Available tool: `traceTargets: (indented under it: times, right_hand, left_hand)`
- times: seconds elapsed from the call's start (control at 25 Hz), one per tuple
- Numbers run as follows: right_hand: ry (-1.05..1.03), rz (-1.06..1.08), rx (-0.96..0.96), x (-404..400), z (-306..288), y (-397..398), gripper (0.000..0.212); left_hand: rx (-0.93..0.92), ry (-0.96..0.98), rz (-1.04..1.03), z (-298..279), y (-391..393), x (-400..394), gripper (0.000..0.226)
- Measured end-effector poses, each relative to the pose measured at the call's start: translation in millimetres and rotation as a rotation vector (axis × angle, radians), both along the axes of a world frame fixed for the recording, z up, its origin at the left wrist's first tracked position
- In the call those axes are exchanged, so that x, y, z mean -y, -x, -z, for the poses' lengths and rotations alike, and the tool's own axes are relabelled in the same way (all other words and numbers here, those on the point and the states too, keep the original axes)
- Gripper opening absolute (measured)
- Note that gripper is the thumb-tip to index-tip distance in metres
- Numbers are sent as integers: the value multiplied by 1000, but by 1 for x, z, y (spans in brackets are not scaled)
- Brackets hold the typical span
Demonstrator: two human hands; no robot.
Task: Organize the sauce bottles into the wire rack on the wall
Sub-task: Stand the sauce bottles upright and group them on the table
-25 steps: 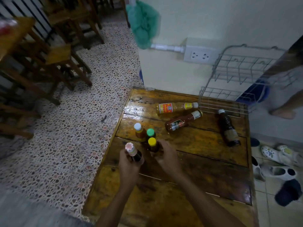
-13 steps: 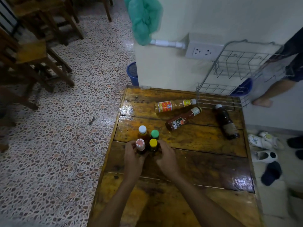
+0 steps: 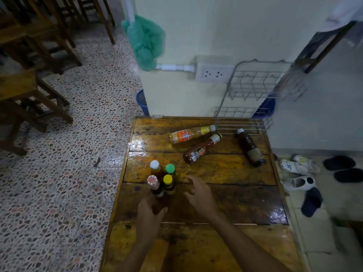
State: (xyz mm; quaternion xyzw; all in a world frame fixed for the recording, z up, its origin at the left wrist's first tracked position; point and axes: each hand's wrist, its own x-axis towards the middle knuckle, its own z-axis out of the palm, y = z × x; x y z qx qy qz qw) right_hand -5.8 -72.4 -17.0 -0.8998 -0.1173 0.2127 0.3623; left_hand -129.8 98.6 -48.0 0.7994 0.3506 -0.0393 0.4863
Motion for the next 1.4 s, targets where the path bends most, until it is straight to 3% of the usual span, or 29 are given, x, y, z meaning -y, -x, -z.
traceTargets:
  times: [0.2,0.4,0.52,0.6,0.76,0.88,1.0,1.12,1.2,1.4]
  right_hand:
    - [156,88,142,110,-17,-72,46]
    - [289,185,220,185,-20,-170,46]
    - [321,182,153,194,-9,-207,62]
    - [330,152,100,190,1,-220,68]
    - [409,168,157,189,18,-229,61]
    - [396,157,99,196,23,-227,60]
    - [348,87,-29,197,30,-214,54]
    - [287,42,-163,192,27,-186,48]
    - [257,26,-197,184,24,-160,54]
    - [56,7,-214,156,3,-101,47]
  left_hand:
    - [-224,-46,130,12,1,79,53]
    - [-142,-42,320,-2,-85,168,58]
    - [-128,-101,393,-10,-141,198,62]
    - [-103,-205,385,-15,-172,204,59]
    - [-46,-673,332,-10,-231,167,61]
    - [-196,-764,325,0,-261,138,74]
    - [-313,-853,349,0,-268,136,71]
    - [-330,-777,334,-9,-251,151,65]
    - [-316,-704,318,-15,-222,162,65]
    - [-1,-422,199,-29,-130,171,60]
